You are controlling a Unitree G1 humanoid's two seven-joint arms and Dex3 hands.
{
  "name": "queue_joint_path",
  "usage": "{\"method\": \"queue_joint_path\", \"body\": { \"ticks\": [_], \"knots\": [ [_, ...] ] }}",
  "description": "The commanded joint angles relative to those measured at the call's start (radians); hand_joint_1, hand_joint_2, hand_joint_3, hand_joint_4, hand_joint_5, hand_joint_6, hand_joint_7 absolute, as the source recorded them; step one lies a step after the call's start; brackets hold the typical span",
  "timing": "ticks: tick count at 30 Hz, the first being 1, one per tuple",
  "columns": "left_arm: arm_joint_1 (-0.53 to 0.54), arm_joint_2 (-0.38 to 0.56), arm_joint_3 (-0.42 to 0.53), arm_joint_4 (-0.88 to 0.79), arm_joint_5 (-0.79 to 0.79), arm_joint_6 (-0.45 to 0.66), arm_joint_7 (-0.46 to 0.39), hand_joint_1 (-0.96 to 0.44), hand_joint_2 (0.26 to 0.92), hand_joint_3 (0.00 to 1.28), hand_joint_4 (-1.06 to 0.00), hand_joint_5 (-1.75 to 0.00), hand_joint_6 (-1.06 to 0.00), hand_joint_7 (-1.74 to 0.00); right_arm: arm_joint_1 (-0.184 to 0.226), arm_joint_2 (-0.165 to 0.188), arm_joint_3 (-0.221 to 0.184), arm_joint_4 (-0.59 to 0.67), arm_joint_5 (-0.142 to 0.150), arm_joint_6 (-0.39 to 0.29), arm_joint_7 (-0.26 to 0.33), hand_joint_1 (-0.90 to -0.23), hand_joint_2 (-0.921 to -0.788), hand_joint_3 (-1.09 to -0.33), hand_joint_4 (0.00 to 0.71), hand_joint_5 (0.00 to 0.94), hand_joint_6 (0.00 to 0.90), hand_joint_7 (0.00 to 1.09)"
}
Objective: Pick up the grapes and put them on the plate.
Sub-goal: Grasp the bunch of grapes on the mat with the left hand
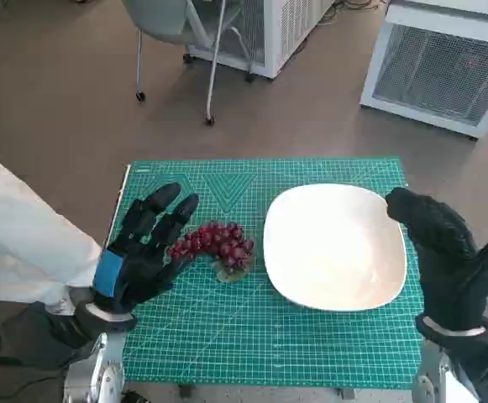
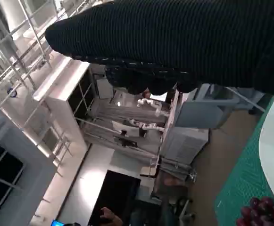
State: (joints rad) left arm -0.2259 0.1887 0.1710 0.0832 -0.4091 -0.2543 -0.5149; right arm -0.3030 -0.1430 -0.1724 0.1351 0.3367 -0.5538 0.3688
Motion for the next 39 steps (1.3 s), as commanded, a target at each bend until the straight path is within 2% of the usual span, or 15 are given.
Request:
{"method": "queue_joint_path", "body": {
  "ticks": [1,39],
  "knots": [
    [0.009,-0.003,0.001,-0.015,-0.006,0.005,0.001,-0.48,0.921,0.19,-0.27,-0.10,-0.14,-0.60,0.019,-0.002,0.000,0.009,-0.004,0.003,0.007,-0.483,-0.921,-0.529,0.538,0.002,0.186,0.62],
    [-0.004,-0.009,-0.002,0.005,0.001,-0.004,0.003,-0.46,0.921,0.21,-0.28,-0.08,-0.14,-0.59,0.021,-0.009,-0.005,0.005,0.003,0.016,0.004,-0.500,-0.921,-0.522,0.538,0.001,0.166,0.61]
  ]
}}
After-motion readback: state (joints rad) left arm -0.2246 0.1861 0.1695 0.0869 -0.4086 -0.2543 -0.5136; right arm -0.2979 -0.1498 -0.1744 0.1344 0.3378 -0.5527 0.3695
